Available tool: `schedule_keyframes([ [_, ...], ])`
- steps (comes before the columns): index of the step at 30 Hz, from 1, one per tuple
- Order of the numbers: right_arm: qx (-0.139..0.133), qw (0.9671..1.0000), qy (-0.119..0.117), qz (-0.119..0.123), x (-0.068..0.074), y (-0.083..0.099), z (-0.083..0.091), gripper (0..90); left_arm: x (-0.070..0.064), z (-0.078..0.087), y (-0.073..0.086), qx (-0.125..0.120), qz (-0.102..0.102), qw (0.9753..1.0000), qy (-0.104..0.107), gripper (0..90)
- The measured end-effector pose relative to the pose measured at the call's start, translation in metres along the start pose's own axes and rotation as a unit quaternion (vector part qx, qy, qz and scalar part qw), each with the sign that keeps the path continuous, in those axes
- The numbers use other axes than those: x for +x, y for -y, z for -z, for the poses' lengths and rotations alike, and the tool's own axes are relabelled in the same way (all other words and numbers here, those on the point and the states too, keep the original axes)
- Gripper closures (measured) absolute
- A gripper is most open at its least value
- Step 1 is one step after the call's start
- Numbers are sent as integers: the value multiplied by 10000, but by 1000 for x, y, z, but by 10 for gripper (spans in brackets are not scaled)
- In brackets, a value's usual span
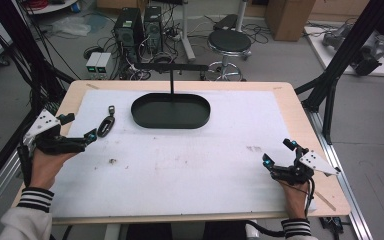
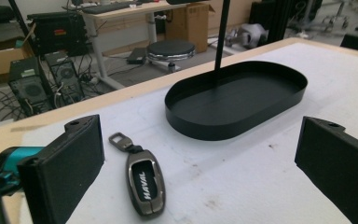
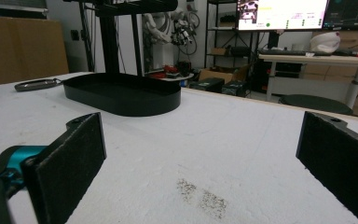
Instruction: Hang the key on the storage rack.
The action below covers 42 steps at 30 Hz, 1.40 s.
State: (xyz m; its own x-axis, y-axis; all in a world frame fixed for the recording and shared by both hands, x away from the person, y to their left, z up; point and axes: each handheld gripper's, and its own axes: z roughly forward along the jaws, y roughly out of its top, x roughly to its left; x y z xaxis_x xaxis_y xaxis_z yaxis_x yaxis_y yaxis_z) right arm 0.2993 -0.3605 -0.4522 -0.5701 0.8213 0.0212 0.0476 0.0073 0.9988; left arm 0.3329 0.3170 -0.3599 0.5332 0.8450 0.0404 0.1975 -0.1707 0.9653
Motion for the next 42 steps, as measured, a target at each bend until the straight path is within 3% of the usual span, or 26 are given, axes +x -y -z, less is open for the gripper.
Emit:
schedule_keyframes([
  [10, -1, 10000, -11, 6, 0, 0, 0, 3, 11, -24, -26, 568, -174, 9981, -188, 17],
  [13, 5, 10000, -14, 3, 0, 0, 0, 3, 16, -35, -31, 948, -172, 9953, -99, 17],
  [20, 6, 10000, -6, 25, 0, 0, 0, 3, 26, -57, -37, 1498, -120, 9886, -114, 17],
  [25, 1, 10000, -17, 3, 0, 0, 0, 3, 36, -71, -41, 2040, -10, 9789, -152, 17],
  [29, -4, 10000, -13, 18, -1, 0, 0, 3, 42, -83, -44, 2268, 48, 9732, -375, 17],
  [32, 4, 10000, -6, 26, 0, 0, 0, 3, 46, -91, -44, 2417, 83, 9695, -408, 17],
  [33, -2, 10000, -10, 22, 0, 0, 0, 3, 46, -94, -43, 2411, 95, 9695, -423, 18],
  [34, 5, 10000, -8, 22, 0, 0, 0, 3, 48, -96, -42, 2480, 161, 9678, -395, 18],
  [37, -1, 10000, -13, 15, 0, 0, 0, 3, 50, -104, -34, 2814, 322, 9582, -397, 18],
  [38, -2, 10000, -15, 16, 0, 0, 0, 3, 50, -106, -33, 2889, 328, 9561, -372, 18],
  [42, -2, 10000, -15, 7, 0, 0, 0, 3, 50, -114, -31, 3035, 309, 9517, -353, 18],
])
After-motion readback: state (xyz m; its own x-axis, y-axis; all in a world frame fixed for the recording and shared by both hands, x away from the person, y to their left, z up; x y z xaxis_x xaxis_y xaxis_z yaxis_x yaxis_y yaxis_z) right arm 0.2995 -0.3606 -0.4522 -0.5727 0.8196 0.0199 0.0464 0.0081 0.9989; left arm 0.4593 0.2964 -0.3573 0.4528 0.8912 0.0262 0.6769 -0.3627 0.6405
